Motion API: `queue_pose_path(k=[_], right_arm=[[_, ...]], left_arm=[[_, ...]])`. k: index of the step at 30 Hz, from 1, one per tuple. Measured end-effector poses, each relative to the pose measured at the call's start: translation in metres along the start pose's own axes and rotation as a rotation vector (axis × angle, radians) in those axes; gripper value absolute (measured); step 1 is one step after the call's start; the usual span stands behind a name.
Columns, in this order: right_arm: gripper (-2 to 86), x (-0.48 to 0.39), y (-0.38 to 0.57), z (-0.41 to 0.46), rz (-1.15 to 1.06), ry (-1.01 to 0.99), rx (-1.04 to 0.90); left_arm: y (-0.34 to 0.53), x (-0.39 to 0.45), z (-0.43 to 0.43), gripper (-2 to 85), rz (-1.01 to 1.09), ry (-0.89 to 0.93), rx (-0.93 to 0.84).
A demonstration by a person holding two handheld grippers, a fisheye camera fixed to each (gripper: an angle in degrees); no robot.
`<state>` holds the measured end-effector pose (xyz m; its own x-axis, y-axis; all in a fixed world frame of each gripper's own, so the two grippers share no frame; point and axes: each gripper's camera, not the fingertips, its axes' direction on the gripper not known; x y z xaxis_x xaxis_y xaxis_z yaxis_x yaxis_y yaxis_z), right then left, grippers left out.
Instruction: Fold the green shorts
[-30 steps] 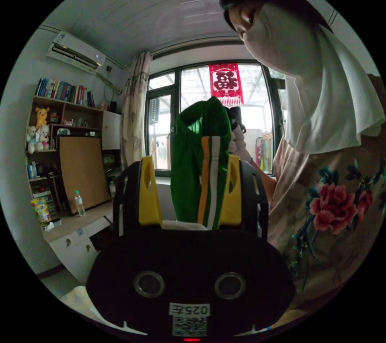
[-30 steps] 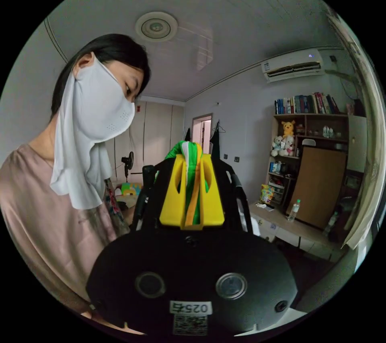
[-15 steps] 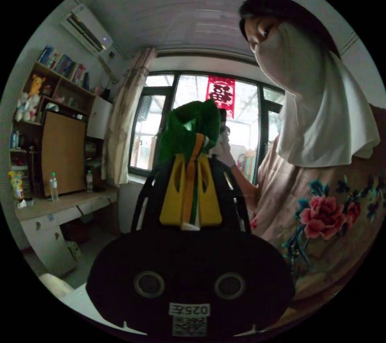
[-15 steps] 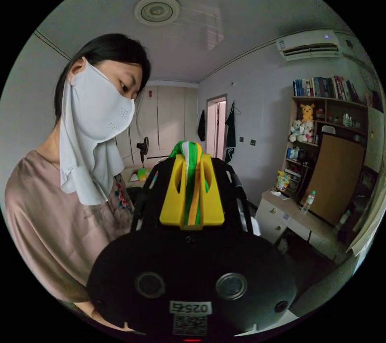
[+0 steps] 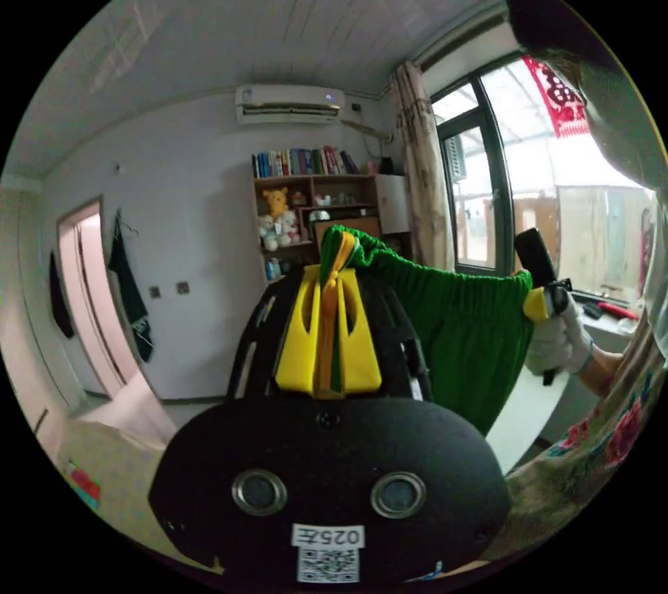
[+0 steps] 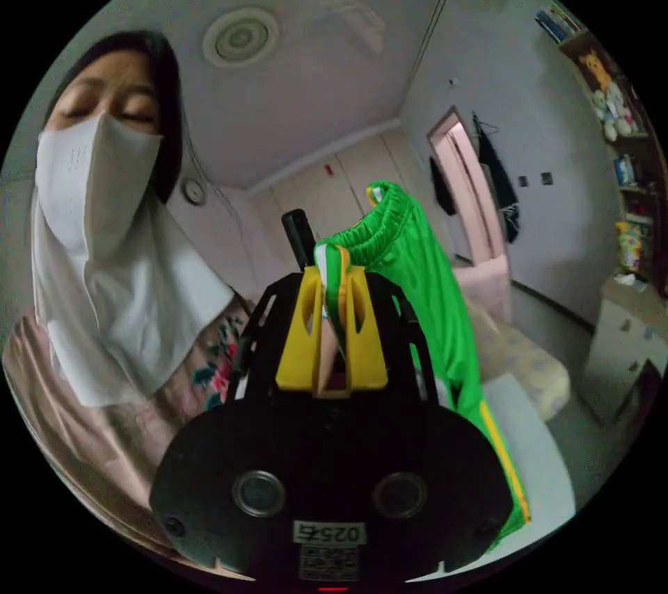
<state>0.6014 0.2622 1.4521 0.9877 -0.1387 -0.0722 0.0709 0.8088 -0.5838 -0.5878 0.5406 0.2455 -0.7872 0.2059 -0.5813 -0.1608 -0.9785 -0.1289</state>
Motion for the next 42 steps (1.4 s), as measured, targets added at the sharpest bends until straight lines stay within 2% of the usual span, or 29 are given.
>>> queue_pose_path(k=[2,4,7,10,13,15,17,20,21,25,27,30,32,36,40,42], right_arm=[[5.6,0.007,-0.005,-0.004,0.002,-0.081,0.113],[5.7,0.003,-0.007,-0.020,-0.034,-0.043,0.215],[5.8,0.000,0.000,-0.069,-0.061,0.136,0.350],[5.9,0.015,0.027,-0.134,0.015,0.343,0.432],[6.0,0.036,0.075,-0.203,0.181,0.630,0.455],[5.9,0.057,0.120,-0.258,0.383,0.894,0.419],[5.9,0.077,0.156,-0.299,0.522,1.057,0.362],[5.8,0.116,0.221,-0.367,0.723,1.240,0.265],[5.8,0.133,0.247,-0.396,0.803,1.273,0.236],[5.5,0.171,0.319,-0.486,1.033,1.281,0.195],[5.6,0.186,0.359,-0.550,1.170,1.216,0.262],[5.7,0.205,0.394,-0.620,1.288,1.129,0.292],[5.7,0.214,0.408,-0.650,1.341,1.136,0.279],[5.7,0.218,0.416,-0.690,1.370,1.326,0.191],[5.6,0.223,0.419,-0.710,1.430,1.409,0.183],[5.5,0.234,0.425,-0.713,1.472,1.447,0.110]], left_arm=[[-0.021,0.016,0.001,-0.7,0.063,-0.046,0.044],[-0.038,0.038,0.013,-0.7,0.132,-0.058,0.085],[-0.048,0.081,0.065,-0.7,0.206,0.019,0.114],[-0.035,0.139,0.155,-0.7,0.200,0.204,0.045],[0.009,0.215,0.272,-0.8,0.154,0.404,-0.139],[0.067,0.283,0.372,-0.8,0.029,0.592,-0.351],[0.119,0.343,0.438,-0.8,-0.042,0.706,-0.505],[0.206,0.467,0.526,-0.8,0.012,0.763,-0.746],[0.239,0.517,0.556,-0.8,0.040,0.768,-0.838],[0.313,0.653,0.631,-0.9,0.067,0.849,-1.020],[0.346,0.741,0.669,-0.9,0.187,0.864,-1.123],[0.383,0.831,0.703,-0.8,0.380,0.855,-1.238],[0.403,0.869,0.717,-0.8,0.433,0.871,-1.292],[0.412,0.925,0.733,-0.7,0.435,0.945,-1.277],[0.417,0.955,0.725,-0.1,0.490,0.958,-1.212],[0.423,0.956,0.718,0.7,0.471,0.962,-1.197]])
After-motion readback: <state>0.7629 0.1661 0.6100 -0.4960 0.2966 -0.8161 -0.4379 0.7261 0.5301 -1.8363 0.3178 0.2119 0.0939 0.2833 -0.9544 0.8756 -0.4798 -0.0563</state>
